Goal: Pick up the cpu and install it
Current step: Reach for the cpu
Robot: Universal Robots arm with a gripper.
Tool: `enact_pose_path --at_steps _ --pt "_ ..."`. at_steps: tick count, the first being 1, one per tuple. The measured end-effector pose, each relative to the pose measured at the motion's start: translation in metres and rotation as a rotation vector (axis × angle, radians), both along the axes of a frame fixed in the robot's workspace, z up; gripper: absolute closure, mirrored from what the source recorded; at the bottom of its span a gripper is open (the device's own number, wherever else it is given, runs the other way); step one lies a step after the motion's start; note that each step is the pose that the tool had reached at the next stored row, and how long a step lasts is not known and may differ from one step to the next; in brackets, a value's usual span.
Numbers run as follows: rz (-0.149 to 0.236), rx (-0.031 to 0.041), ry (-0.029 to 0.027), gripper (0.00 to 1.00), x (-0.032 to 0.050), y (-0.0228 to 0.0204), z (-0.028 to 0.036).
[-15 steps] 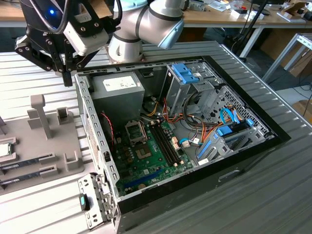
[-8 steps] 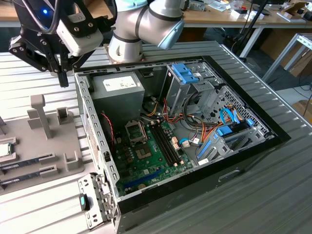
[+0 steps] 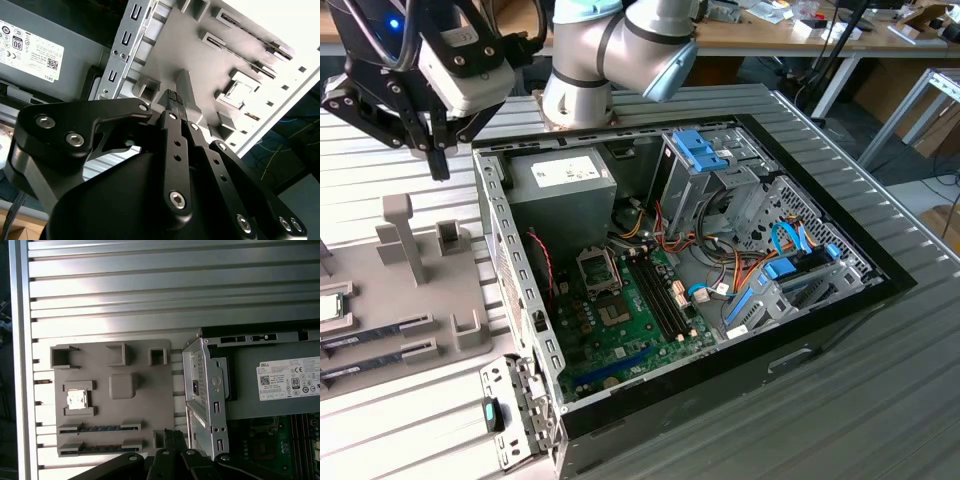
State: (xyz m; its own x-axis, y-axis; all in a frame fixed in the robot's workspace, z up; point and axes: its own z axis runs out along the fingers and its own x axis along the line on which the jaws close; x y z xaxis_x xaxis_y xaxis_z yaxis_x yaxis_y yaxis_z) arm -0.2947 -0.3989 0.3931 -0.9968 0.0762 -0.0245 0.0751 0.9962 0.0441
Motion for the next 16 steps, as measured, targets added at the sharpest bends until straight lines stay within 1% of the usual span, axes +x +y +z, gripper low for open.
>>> enact_pose_path --at_steps 7,9,16 --pt "0.0 0.0 0.0 0.89 -0.0074 0.0 -0.0007" --pt "0.0 0.0 0.0001 0.89 -0.0108 0.0 -0.0011" --pt "0.0 0.0 0.0 0.89 -0.0159 0.0 -0.0021"
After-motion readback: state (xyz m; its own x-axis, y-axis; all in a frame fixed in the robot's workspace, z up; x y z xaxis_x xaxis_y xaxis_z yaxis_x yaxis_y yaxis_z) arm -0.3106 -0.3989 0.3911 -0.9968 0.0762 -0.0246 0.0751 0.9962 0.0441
